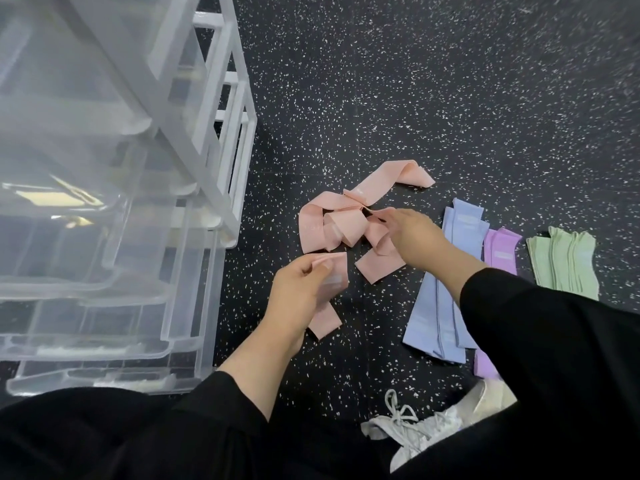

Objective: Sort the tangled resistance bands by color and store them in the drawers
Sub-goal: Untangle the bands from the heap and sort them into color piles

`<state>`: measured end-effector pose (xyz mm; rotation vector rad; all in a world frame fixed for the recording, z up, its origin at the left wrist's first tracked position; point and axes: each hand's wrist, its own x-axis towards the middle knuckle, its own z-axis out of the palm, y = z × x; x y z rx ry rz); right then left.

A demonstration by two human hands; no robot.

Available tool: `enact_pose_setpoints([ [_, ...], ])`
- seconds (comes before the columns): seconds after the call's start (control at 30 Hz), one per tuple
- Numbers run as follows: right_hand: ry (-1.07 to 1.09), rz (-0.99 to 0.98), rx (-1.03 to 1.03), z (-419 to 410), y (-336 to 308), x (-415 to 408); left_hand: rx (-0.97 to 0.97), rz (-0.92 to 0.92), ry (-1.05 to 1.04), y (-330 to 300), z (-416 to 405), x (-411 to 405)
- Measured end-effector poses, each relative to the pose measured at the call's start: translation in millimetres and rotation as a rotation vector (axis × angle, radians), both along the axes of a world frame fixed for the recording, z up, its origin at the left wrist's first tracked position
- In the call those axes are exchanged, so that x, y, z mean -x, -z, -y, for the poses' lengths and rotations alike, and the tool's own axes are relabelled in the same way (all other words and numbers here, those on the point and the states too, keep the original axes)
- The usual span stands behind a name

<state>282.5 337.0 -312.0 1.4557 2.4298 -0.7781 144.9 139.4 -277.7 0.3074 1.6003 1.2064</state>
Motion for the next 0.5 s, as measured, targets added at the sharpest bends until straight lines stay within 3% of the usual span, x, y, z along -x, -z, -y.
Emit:
enact_pose_setpoints([
  [0.07, 0.108, -0.109, -0.072, 2.9, -12.5, 4.7, -0.010, -0.007, -0.006, -3.1, -0.6, 0.0],
  [0.2, 0.364, -0.511, -0.117, 17.4, -33.8, 6.4, -0.046, -0.084, 0.016, -9.9, -3.8, 1.3],
  [0.37, 0.360, -0.804, -0.028, 40.0, -70.8, 13.4, -0.155, -0.218, 0.080, -20.8, -8.6, 2.4],
  [0.5, 0.302, -0.851, 0.107, 53.4, -93.4, 14.6, -0.239, -0.292, 0.165, -34.6, -13.4, 6.4],
])
